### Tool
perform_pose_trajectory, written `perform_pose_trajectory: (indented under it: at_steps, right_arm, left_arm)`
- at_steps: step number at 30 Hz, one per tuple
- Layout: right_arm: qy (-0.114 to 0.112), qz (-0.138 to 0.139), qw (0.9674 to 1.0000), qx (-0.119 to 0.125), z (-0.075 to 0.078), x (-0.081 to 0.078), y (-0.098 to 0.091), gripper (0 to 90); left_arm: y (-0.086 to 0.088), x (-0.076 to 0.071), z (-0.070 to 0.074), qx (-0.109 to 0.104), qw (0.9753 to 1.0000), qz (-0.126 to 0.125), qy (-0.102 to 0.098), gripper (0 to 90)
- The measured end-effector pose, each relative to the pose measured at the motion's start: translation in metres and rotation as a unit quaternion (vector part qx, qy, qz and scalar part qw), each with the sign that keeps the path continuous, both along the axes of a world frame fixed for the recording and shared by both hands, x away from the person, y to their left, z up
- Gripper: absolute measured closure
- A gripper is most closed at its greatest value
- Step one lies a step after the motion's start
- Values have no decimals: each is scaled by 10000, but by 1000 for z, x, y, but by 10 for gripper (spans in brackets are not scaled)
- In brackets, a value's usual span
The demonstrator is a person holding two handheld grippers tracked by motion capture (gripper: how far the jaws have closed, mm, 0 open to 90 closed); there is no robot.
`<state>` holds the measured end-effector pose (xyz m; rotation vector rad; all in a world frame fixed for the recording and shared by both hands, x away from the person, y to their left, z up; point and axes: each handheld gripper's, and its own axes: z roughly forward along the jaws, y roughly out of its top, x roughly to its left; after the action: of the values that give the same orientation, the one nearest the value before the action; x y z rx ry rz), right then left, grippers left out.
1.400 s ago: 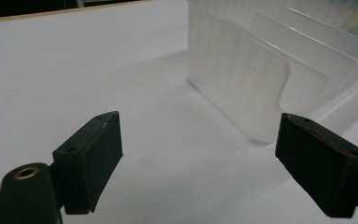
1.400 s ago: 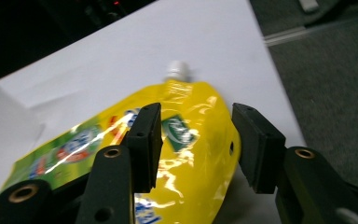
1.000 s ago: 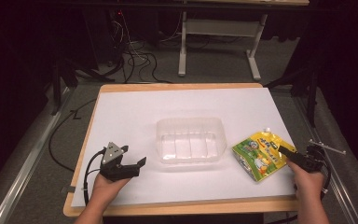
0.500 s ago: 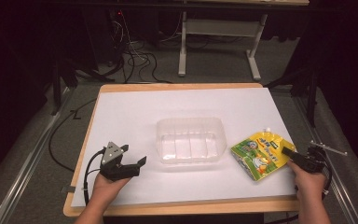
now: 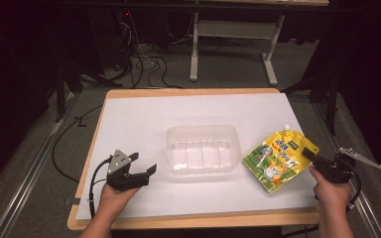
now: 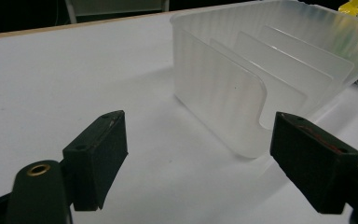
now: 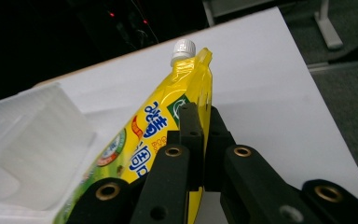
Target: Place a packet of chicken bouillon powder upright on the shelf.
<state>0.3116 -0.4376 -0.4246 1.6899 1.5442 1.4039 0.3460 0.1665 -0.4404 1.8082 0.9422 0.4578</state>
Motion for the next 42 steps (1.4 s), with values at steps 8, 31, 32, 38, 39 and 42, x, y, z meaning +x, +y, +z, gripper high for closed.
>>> perform_pose_trajectory:
  at_steps: [8, 31, 32, 38, 39, 42]
  right_arm:
    - [-510, 273, 9983, -104, 25, -11, 23, 900]
    - [-1377, 48, 9795, -1469, 47, -33, 51, 898]
    - [-1375, 53, 9792, -1489, 46, -35, 51, 891]
    - [-1197, -28, 9808, -1538, 38, -42, 51, 834]
    - [-1197, -28, 9808, -1538, 38, -42, 51, 834]
    - [-1061, -17, 9827, -1517, 33, -43, 51, 795]
  left_arm:
    - [1, -1, 1, -29, 10000, 11, -58, 207]
    - [-18, -4, -2, -26, 9995, -302, -77, 226]
    - [-20, -3, -2, -40, 9995, -309, -74, 229]
    - [-24, -1, -2, -87, 9994, -333, -52, 262]
    - [-24, -1, -2, -87, 9994, -333, -52, 268]
    - [-27, 0, -3, -120, 9994, -321, -37, 285]
